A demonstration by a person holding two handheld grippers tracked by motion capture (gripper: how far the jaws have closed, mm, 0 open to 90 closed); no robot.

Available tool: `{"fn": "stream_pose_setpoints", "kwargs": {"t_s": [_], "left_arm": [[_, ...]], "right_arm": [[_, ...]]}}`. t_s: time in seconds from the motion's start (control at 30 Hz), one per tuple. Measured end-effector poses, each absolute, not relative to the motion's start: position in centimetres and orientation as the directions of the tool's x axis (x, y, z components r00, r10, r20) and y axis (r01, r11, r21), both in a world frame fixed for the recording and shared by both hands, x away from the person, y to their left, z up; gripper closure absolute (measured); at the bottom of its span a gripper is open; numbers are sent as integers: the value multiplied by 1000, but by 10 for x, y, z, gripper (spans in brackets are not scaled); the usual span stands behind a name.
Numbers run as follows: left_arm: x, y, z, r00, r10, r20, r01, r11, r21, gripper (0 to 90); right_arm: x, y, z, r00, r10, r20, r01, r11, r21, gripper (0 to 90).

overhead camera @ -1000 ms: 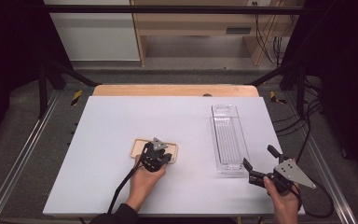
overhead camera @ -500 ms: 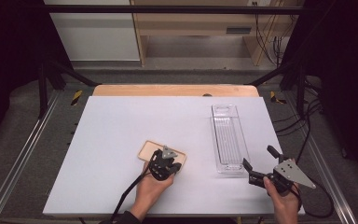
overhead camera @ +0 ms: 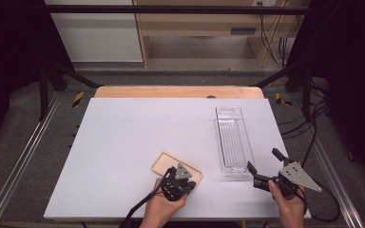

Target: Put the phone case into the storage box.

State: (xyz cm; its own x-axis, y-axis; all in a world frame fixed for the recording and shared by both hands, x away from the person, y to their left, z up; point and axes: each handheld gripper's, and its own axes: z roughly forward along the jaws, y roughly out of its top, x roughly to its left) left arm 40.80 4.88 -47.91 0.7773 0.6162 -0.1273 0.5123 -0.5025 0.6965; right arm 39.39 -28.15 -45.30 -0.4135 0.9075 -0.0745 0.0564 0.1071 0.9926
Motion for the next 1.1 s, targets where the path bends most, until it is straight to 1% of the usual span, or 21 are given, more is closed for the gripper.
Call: {"fn": "stream_pose_setpoints", "kwargs": {"t_s": [0.07,0.23,0.33,0.4,0.53,0.57,0.63,0.77,0.87,0.9,0.93,0.97,1.0,1.03,1.1], "left_arm": [[405,48,-479,782,614,-107,497,-511,701,900],[405,48,-480,783,615,-93,484,-507,713,900],[403,53,-476,774,630,-62,454,-484,748,900],[403,56,-474,770,635,-59,445,-470,762,900],[401,76,-463,748,663,-44,400,-396,827,900],[400,83,-460,739,672,-37,389,-381,839,900],[399,99,-455,721,692,-31,373,-351,859,900],[397,136,-449,683,730,-27,367,-310,877,897],[395,163,-447,649,760,-27,367,-282,887,857],[395,179,-446,627,778,-25,360,-261,896,816],[395,179,-446,627,778,-25,360,-261,896,786],[394,186,-445,614,789,-23,354,-249,901,744],[394,192,-444,603,797,-15,342,-241,908,744],[394,197,-443,596,803,-7,330,-237,914,718],[393,206,-442,574,819,6,305,-221,926,629]], "right_arm": [[394,-281,-453,-414,907,-74,57,107,993,29],[394,-281,-453,-417,906,-74,60,109,992,25],[393,-279,-451,-420,904,-79,58,113,992,22],[392,-278,-450,-423,903,-78,56,112,992,21],[388,-271,-439,-421,902,-93,63,131,989,19],[384,-264,-431,-434,895,-100,66,142,988,16],[382,-261,-427,-441,892,-102,70,147,987,16],[378,-246,-414,-488,866,-110,68,163,984,15],[379,-234,-408,-515,850,-111,86,180,980,15],[380,-225,-406,-535,838,-110,97,190,977,17],[380,-225,-406,-535,838,-110,97,190,977,17],[383,-216,-405,-553,825,-113,104,204,973,17],[383,-216,-405,-553,825,-113,104,204,973,17],[384,-211,-404,-560,820,-117,109,212,971,18],[386,-201,-403,-576,809,-121,117,228,967,20]]}}
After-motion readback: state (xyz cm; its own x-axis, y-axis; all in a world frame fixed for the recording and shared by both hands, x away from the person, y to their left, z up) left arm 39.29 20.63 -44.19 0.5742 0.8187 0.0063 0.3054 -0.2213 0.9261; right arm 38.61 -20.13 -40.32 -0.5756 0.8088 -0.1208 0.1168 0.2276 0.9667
